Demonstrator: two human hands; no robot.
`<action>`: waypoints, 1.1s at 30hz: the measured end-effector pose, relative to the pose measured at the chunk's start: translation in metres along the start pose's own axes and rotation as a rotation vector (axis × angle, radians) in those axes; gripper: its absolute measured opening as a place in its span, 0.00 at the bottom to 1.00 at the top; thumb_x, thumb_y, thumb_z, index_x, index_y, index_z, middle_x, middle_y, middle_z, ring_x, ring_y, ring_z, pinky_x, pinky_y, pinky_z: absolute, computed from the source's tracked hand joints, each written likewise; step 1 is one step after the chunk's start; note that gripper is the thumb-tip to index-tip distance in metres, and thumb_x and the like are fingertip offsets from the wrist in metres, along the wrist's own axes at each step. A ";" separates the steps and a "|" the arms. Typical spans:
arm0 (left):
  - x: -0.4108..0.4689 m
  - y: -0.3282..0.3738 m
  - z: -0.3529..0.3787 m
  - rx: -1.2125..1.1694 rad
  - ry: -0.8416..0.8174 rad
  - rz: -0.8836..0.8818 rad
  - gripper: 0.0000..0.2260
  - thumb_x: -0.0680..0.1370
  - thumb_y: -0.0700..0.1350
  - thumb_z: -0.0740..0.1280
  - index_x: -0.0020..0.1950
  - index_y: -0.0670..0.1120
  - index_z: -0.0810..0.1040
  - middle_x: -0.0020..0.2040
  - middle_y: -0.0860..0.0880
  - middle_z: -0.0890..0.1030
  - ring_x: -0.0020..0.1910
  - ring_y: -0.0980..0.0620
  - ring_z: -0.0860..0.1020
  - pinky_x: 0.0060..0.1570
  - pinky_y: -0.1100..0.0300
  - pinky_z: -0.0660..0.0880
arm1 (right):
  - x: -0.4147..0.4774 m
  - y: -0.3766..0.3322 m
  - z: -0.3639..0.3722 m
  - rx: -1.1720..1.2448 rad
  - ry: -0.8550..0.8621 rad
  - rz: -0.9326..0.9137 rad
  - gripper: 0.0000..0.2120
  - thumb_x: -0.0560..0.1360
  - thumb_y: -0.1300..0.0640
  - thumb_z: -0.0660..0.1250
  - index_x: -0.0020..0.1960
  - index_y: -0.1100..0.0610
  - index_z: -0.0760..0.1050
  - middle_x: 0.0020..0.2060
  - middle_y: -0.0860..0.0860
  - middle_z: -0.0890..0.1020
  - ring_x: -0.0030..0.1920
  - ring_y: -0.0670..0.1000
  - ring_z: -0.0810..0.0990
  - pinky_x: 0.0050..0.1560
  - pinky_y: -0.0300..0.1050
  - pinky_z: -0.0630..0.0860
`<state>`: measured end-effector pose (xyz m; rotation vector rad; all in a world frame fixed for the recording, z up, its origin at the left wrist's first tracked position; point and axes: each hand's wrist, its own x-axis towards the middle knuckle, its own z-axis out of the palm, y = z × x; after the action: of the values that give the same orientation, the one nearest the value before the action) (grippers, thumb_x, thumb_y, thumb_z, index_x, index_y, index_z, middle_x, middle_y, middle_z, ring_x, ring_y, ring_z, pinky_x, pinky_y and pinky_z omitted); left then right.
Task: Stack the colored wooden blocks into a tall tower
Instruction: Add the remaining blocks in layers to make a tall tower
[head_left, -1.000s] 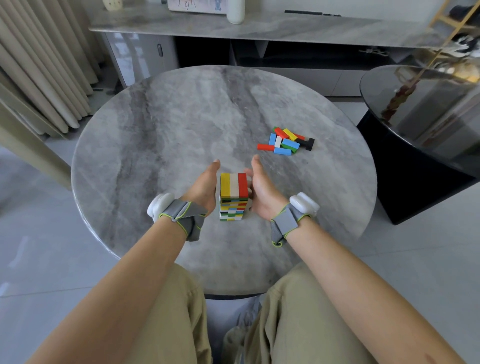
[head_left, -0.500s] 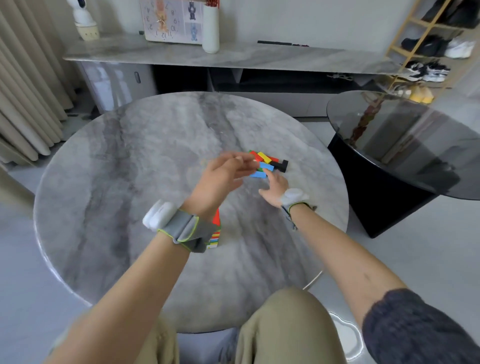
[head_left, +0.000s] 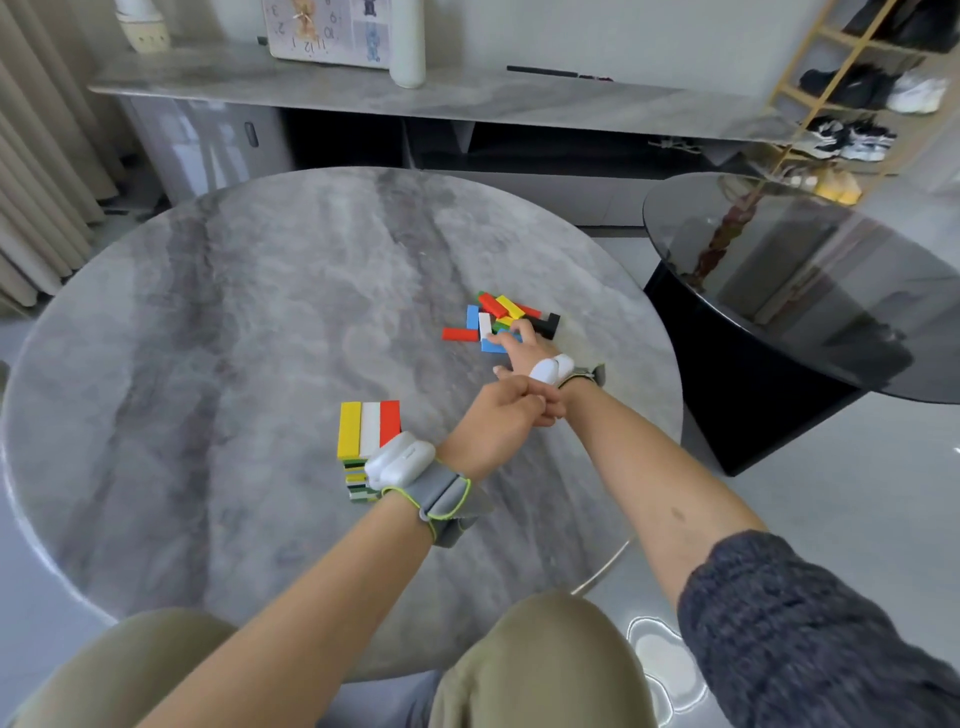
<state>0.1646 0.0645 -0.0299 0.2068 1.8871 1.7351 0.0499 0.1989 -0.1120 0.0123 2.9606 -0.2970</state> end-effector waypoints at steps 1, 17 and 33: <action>0.001 -0.003 0.001 -0.001 0.002 -0.011 0.14 0.81 0.34 0.53 0.61 0.33 0.74 0.50 0.43 0.77 0.39 0.60 0.75 0.30 0.79 0.69 | 0.002 0.000 -0.001 -0.032 0.011 0.006 0.27 0.75 0.52 0.65 0.72 0.51 0.62 0.72 0.56 0.60 0.68 0.60 0.65 0.65 0.52 0.65; 0.009 -0.045 0.013 0.198 0.132 -0.048 0.12 0.77 0.34 0.58 0.59 0.37 0.76 0.44 0.47 0.76 0.35 0.54 0.72 0.33 0.67 0.67 | -0.070 0.018 0.011 0.158 -0.002 -0.165 0.16 0.77 0.60 0.63 0.64 0.58 0.75 0.63 0.57 0.71 0.62 0.56 0.72 0.52 0.33 0.62; 0.021 -0.089 0.016 0.795 0.384 -0.025 0.32 0.72 0.49 0.72 0.70 0.42 0.62 0.69 0.41 0.62 0.67 0.41 0.60 0.64 0.56 0.62 | -0.100 0.029 0.024 0.741 0.208 0.113 0.09 0.71 0.70 0.67 0.50 0.61 0.76 0.50 0.59 0.82 0.44 0.52 0.79 0.52 0.43 0.75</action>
<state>0.1774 0.0755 -0.1209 0.1447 2.7728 0.9606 0.1535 0.2238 -0.1240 0.3131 2.8313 -1.4164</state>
